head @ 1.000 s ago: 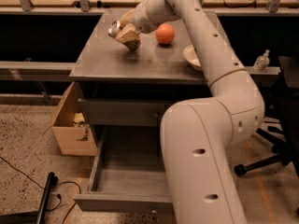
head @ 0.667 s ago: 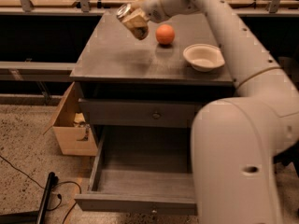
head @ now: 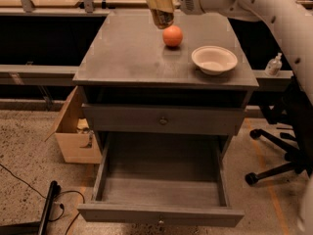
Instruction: Place orange can into middle drawer
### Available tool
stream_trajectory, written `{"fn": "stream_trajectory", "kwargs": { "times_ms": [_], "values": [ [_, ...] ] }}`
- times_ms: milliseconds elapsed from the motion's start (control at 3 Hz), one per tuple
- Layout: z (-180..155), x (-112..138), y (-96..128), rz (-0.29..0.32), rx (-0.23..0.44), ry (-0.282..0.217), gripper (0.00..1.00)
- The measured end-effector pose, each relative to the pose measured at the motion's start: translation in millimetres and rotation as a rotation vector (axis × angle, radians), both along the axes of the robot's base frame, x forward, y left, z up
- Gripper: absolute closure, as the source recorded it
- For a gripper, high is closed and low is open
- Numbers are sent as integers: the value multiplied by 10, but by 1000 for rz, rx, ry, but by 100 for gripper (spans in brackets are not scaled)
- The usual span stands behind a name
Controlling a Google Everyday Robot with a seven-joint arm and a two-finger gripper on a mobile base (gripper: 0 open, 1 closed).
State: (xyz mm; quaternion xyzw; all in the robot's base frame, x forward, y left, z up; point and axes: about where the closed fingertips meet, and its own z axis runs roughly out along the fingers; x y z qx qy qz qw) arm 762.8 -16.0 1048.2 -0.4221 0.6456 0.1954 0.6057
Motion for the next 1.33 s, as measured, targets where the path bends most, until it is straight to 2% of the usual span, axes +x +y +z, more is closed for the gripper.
{"fn": "stream_trajectory", "kwargs": {
  "times_ms": [333,667,1000,1333],
  "values": [
    [-51,-322,-196,-51,157,0,100],
    [-206,-500,-262,-77,196,19,100],
    [-206,-498,-258,-77,195,19,100],
    [-211,-748,-233,-95,219,50,100]
  ]
}}
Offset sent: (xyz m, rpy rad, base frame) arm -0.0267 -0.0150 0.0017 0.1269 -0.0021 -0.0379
